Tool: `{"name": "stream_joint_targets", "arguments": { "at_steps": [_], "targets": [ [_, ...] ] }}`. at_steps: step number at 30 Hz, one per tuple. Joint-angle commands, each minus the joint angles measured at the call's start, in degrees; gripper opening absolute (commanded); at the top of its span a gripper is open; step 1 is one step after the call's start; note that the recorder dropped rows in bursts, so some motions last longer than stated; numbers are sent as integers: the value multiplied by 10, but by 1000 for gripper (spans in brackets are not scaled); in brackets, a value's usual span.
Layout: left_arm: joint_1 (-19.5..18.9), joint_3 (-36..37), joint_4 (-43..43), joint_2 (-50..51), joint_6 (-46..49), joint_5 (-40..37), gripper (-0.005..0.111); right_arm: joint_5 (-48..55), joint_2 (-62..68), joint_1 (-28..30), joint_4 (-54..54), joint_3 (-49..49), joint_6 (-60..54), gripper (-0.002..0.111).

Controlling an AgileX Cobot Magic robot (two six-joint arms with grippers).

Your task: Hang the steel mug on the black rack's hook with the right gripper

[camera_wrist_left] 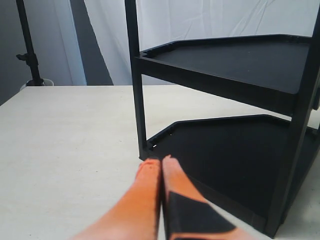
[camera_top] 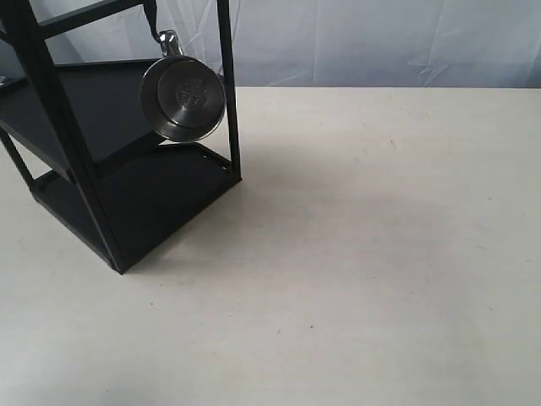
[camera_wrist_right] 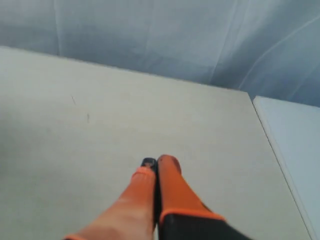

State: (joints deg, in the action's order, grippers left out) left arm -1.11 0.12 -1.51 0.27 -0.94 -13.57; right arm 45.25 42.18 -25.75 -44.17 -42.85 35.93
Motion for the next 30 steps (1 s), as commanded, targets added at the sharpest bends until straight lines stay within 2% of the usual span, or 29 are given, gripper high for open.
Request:
{"name": "stream_joint_targets", "arguments": {
  "at_steps": [1,4,8,13,21,30],
  "targets": [
    [1,-1,-1,-3,0,4,1,-165,-114,90,13,74,0,-1],
    [1,-1,-1,-3,0,4,1,-197,-216,163,62,137,0,-1],
    [1,-1,-1,-3,0,4,1,-153,-318,222,118,192,0,-1],
    [1,-1,-1,-3,0,4,1,-116,-376,228,163,233,0,-1],
    [1,-1,-1,-3,0,4,1,-178,-379,231,229,320,-27,-1],
    [1,-1,-1,-3,0,4,1,-227,-397,231,376,389,-261,-1]
  ]
}}
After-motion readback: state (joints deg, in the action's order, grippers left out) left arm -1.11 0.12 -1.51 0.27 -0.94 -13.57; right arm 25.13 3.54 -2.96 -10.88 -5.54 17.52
